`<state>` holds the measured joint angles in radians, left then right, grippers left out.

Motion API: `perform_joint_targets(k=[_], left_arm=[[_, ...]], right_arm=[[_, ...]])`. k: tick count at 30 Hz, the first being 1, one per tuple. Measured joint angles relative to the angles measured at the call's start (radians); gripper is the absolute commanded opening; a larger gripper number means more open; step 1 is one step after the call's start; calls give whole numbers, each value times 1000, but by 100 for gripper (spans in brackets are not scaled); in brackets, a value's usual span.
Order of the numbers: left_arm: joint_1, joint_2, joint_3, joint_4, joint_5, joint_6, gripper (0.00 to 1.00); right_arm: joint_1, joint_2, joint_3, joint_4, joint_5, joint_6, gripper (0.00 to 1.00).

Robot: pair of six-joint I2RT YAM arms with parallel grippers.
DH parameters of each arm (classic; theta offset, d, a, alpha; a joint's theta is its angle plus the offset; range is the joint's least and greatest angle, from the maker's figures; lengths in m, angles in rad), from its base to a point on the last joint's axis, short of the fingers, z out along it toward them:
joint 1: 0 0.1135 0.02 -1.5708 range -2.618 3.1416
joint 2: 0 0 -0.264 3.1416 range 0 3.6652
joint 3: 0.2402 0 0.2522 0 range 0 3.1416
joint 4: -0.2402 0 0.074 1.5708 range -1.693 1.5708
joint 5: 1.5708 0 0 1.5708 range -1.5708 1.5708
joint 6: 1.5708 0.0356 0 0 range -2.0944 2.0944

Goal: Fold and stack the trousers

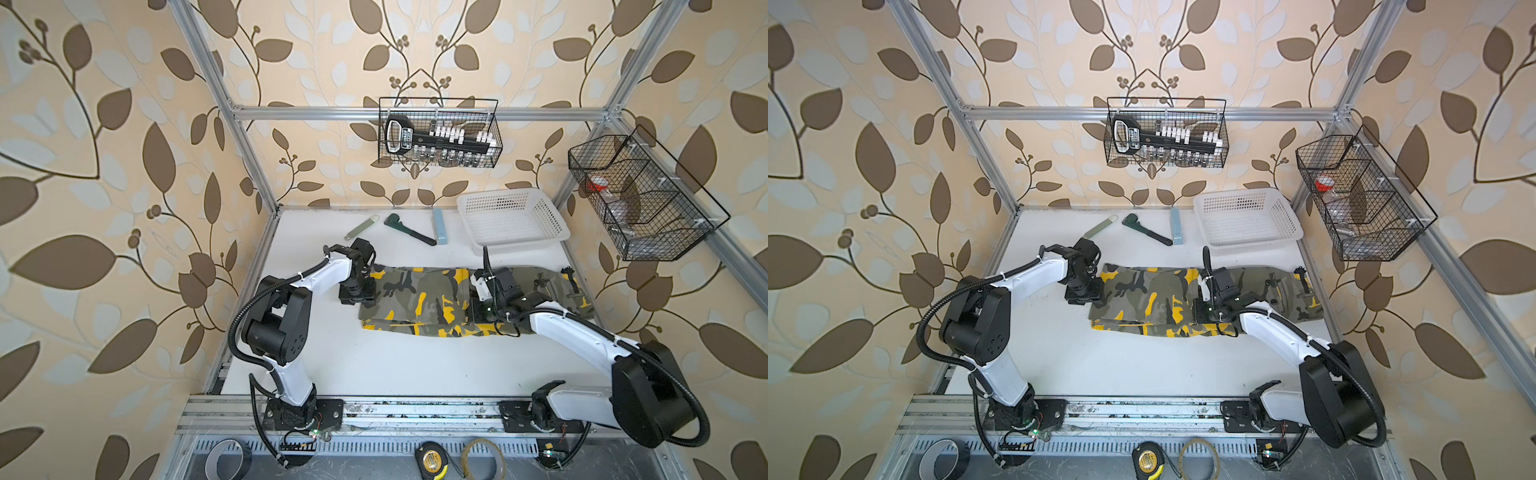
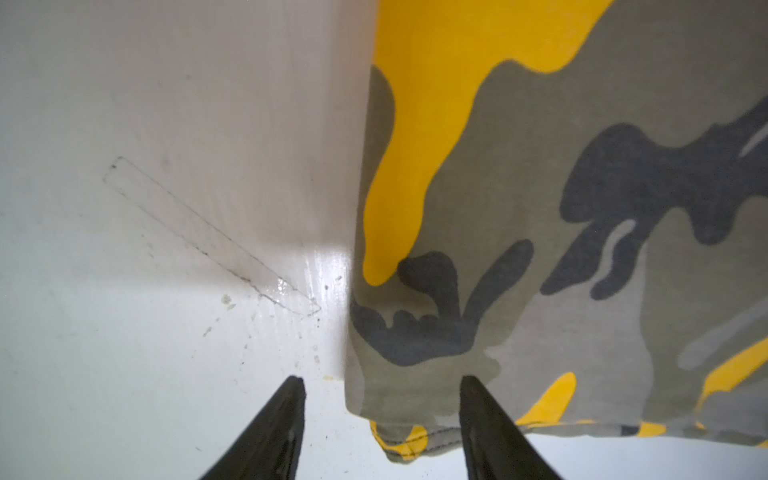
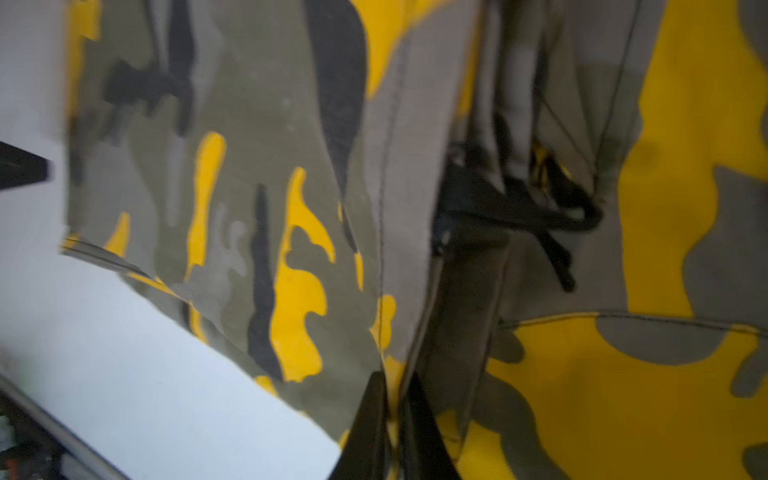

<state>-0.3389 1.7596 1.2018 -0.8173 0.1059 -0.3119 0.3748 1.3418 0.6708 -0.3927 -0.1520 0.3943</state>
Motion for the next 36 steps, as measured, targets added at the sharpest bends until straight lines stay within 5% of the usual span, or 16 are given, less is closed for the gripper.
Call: perform_joint_targets(k=[15, 19, 26, 36], left_arm=[[40, 111, 18, 36, 98, 48, 57], [47, 115, 19, 44, 134, 47, 44], [52, 127, 21, 51, 189, 31, 0], [81, 23, 86, -105, 187, 33, 0]], right_arm=[[-54, -28, 23, -45, 52, -62, 43], [-66, -77, 59, -86, 70, -75, 48], [-96, -125, 71, -132, 78, -94, 54], [-142, -182, 71, -166, 81, -115, 62]])
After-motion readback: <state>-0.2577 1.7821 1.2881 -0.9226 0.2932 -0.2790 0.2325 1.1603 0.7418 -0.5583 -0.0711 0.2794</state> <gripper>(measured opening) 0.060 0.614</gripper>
